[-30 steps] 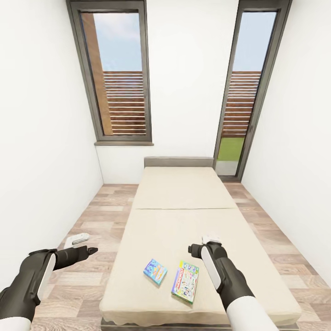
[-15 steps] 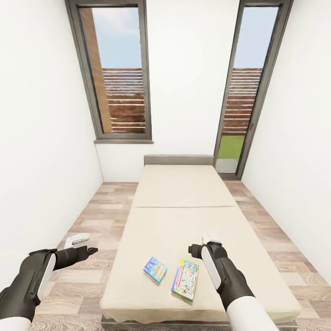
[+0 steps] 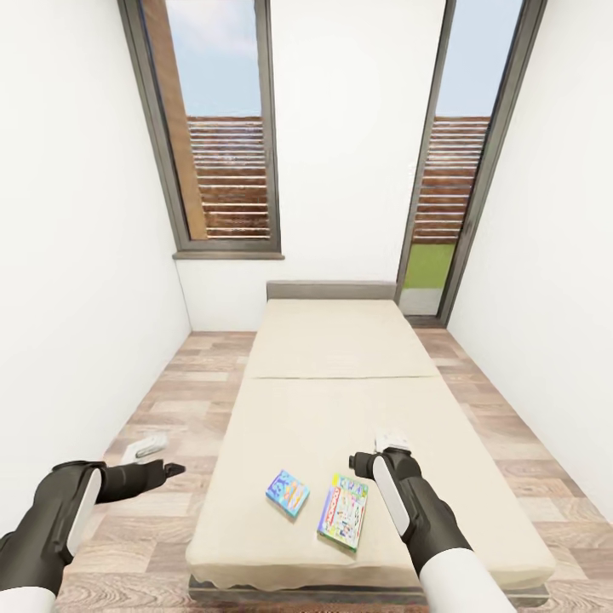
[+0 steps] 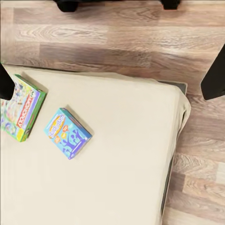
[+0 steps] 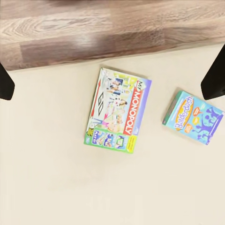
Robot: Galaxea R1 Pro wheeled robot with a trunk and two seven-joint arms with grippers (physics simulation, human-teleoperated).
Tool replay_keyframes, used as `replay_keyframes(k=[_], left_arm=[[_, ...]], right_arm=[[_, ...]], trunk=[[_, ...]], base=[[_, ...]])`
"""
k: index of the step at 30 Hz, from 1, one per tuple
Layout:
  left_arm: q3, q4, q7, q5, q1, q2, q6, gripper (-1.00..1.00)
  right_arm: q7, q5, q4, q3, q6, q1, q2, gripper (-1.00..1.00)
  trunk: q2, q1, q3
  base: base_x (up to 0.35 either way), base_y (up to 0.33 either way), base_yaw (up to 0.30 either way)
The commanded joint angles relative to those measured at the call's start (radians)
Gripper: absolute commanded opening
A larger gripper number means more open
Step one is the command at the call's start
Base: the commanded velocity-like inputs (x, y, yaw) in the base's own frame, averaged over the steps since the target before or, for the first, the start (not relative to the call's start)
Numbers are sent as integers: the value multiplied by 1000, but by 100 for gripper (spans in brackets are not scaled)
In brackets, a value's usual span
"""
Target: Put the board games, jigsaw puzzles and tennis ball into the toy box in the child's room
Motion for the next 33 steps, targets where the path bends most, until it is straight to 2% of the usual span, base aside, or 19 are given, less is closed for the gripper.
replay_keyframes(k=[1, 6, 7, 9, 10, 14, 16, 21, 33], left_arm=[[2, 0, -48, 6, -1, 2, 24, 100], [0, 3, -331, 8, -10, 10, 56, 100], [-1, 3, -359, 8, -11, 13, 58, 100], [-3, 10, -471, 11, -13, 42, 61, 100], [-4, 14, -499, 11, -14, 51, 61, 100], [-1, 76, -685, 9, -14, 97, 57, 100], [1, 99, -723, 6, -14, 113, 54, 100], [5, 121, -759, 6, -13, 133, 51, 100], [6, 125, -769, 16, -13, 141, 52, 100]], right_arm=[[-10, -11, -1, 1, 2, -1, 0, 100], [-12, -10, -2, -1, 3, -1, 0, 100], [-12, -10, -2, -3, 3, -1, 0, 100], [-13, -10, -2, -13, 4, -1, 0, 100], [-13, -10, -2, -16, 4, -1, 0, 100], [-15, -9, -3, -23, 6, -1, 0, 100], [-14, -9, -3, -25, 5, -1, 0, 100], [-14, -7, -3, -26, 6, -1, 0, 100], [-7, -9, -4, -26, 7, -10, -7, 100]], trunk=[[-2, 1, -4], [-2, 1, -12], [-2, 1, -14], [-2, 1, -17], [-2, 1, -18], [-2, 1, -25], [-2, 1, -28], [-2, 1, -36], [-2, 1, -55]], base=[[0, 0, 0], [0, 0, 0], [0, 0, 0], [0, 0, 0], [0, 0, 0], [0, 0, 10], [0, 0, 40], [0, 0, 54], [0, 0, 31]])
